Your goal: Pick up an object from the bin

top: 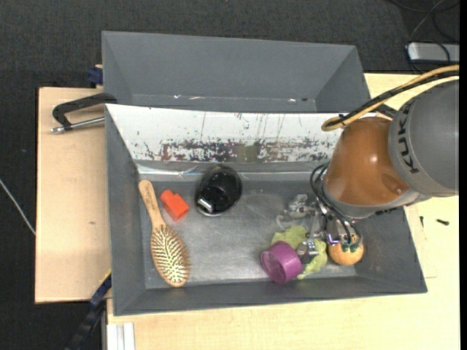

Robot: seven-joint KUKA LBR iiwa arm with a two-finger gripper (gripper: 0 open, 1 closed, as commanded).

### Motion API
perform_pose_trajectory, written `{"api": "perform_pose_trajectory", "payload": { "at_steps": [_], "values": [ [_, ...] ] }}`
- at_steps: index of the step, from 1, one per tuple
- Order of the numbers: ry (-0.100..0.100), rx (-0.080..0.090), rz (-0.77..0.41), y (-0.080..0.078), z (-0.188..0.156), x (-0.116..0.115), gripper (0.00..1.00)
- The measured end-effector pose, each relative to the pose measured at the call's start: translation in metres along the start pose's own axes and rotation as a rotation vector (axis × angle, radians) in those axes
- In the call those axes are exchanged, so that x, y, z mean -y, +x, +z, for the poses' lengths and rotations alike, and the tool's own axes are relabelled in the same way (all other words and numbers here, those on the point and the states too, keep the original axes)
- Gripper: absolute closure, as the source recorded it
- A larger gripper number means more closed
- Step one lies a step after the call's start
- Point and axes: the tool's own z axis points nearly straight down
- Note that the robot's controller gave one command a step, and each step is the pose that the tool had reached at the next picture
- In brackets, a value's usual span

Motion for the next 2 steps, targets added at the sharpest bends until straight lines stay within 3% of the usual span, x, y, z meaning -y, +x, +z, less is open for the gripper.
{"api": "perform_pose_trajectory", "payload": {
  "at_steps": [1, 2],
  "values": [
    [-0.001, -0.01, -0.029, -0.0075, -0.002, -0.006, 1.0],
    [-0.001, -0.01, -0.03, -0.0076, -0.002, -0.0061, 1.0]
  ]
}}
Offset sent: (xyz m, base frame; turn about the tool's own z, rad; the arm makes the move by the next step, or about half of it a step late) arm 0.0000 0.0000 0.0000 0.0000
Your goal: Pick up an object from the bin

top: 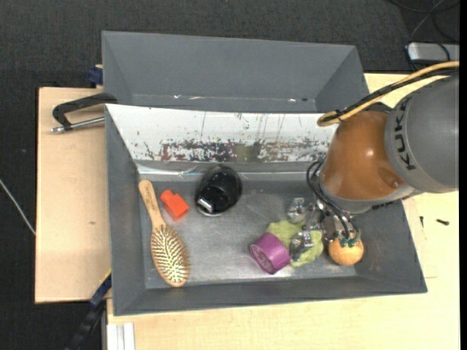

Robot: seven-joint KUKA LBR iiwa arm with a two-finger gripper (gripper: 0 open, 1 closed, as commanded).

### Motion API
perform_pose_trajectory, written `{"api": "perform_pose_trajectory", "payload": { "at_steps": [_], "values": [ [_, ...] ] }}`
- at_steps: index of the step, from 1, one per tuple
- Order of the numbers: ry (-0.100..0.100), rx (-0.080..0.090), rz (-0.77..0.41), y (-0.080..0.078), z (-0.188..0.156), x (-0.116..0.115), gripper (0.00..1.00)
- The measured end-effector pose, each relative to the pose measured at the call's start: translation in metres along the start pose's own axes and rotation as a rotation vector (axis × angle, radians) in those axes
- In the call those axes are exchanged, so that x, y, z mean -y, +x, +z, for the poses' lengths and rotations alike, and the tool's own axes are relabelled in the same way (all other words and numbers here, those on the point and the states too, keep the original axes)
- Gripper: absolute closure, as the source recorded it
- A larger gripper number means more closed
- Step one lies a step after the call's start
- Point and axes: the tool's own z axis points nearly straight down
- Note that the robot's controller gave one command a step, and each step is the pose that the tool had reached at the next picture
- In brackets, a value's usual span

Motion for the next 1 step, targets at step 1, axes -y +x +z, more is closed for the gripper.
{"api": "perform_pose_trajectory", "payload": {
  "at_steps": [1],
  "values": [
    [0.0, -0.001, 0.0, 0.0012, -0.0037, -0.0002, 1.0]
  ]
}}
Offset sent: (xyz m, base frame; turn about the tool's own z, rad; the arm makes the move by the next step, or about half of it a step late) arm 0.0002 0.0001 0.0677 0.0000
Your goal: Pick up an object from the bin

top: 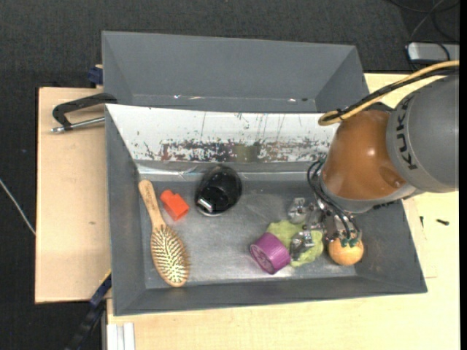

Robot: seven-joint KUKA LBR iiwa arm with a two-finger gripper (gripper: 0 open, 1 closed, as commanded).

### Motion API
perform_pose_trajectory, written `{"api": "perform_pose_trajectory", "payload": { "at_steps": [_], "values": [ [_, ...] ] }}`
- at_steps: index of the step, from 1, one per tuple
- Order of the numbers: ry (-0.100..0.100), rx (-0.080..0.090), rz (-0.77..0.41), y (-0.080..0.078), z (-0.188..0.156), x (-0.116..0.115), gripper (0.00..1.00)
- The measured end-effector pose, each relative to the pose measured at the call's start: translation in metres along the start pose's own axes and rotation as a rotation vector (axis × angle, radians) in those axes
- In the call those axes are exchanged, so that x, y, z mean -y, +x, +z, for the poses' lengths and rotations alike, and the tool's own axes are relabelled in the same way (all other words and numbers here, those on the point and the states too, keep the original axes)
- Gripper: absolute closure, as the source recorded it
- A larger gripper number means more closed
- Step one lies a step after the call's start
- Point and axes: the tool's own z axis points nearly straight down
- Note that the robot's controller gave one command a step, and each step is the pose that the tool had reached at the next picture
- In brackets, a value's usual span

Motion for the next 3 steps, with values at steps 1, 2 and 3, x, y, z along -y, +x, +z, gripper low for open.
{"api": "perform_pose_trajectory", "payload": {
  "at_steps": [1, 2, 3],
  "values": [
    [-0.001, 0.005, 0.001, 0.001, -0.018, -0.001, 1.0],
    [0.0, 0.014, 0.0, -0.001, -0.038, -0.001, 1.0],
    [0.0, 0.017, 0.0, -0.002, -0.054, -0.001, 1.0]
  ]
}}
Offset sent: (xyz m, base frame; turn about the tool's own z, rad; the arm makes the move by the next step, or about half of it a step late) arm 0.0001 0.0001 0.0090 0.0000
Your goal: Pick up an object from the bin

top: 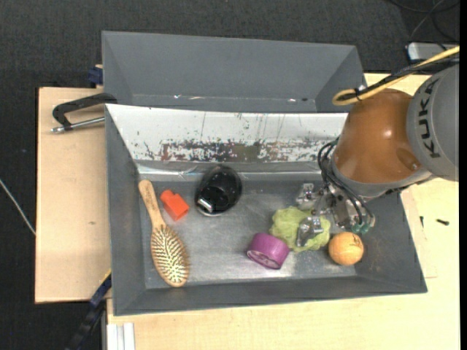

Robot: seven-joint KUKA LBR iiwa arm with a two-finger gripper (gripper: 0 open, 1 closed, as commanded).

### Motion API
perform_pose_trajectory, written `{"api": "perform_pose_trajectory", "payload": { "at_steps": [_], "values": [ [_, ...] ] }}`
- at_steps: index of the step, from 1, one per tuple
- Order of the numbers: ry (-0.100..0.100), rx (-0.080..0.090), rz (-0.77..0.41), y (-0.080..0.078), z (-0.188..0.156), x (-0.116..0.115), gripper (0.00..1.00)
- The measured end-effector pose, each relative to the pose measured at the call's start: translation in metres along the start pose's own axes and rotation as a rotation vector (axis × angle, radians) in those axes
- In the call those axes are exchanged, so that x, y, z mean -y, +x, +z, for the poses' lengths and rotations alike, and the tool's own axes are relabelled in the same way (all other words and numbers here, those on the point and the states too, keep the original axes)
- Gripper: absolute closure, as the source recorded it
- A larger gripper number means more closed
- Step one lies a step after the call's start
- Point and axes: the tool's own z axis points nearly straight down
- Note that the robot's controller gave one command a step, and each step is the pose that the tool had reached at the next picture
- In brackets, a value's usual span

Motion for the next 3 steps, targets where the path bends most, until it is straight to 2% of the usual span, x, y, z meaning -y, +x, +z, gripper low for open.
{"api": "perform_pose_trajectory", "payload": {
  "at_steps": [3],
  "values": [
    [0.0, 0.001, 0.0, -0.001, -0.029, 0.0, 1.0]
  ]
}}
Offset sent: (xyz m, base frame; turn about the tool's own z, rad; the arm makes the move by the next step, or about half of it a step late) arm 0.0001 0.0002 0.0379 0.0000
